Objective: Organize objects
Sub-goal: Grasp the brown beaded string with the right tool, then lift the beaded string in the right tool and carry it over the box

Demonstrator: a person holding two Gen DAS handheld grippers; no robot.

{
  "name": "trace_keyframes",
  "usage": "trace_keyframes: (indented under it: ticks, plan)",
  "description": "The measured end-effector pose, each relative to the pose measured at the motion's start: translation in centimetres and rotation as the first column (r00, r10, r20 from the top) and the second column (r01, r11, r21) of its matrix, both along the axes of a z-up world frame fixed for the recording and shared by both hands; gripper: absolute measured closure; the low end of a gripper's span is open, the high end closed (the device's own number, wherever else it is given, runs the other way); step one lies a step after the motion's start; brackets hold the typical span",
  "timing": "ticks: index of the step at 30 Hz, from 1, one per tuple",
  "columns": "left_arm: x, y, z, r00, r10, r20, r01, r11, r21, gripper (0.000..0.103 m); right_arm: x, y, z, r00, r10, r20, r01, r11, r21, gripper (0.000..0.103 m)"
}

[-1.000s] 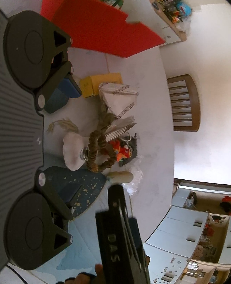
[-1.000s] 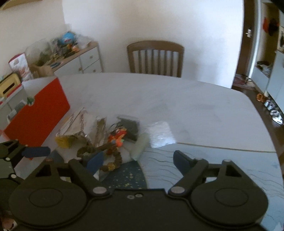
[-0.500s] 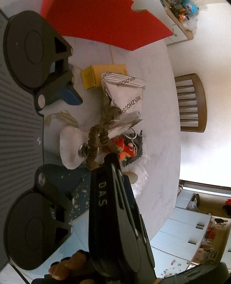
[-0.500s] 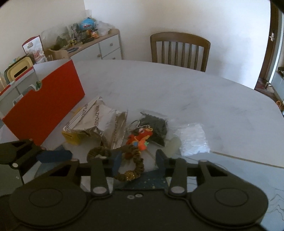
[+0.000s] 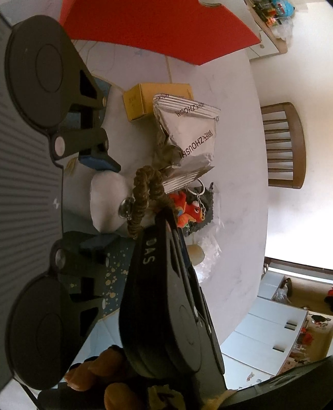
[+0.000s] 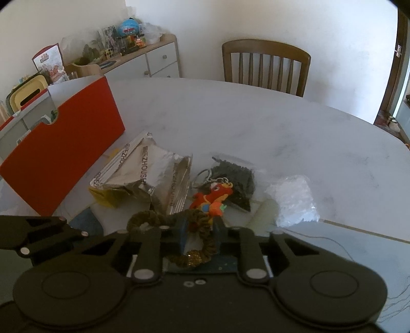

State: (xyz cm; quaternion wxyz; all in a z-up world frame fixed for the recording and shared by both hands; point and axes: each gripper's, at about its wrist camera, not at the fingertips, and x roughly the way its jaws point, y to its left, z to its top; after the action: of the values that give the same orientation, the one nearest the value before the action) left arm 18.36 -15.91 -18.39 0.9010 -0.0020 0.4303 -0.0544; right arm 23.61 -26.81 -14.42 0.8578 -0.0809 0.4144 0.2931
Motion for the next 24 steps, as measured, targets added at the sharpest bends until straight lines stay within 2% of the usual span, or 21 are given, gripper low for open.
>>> trace_keyframes:
  ticks: [1, 11, 24]
  plan:
    - [0.0, 0.1, 0.0, 1.0, 0.003, -0.001, -0.003, 1.0, -0.003, 0.052, 0.0, 0.0, 0.0, 1.0, -0.002, 0.003, 0.002, 1.0, -0.003, 0.095]
    - [-1.1, 1.0, 1.1, 1.0, 0.009, 0.021, -0.008, 1.0, -0.015, 0.054, -1.9, -0.5, 1.6, 0.998, 0.003, 0.065, -0.004, 1.0, 0.005, 0.099]
    - [-4.4, 3.8, 5.7, 0.998, 0.024, 0.066, -0.019, 0.997, -0.077, 0.054, -5.9, -1.9, 7.3, 0.987, -0.079, 0.142, 0.065, 0.993, 0.099, 0.1]
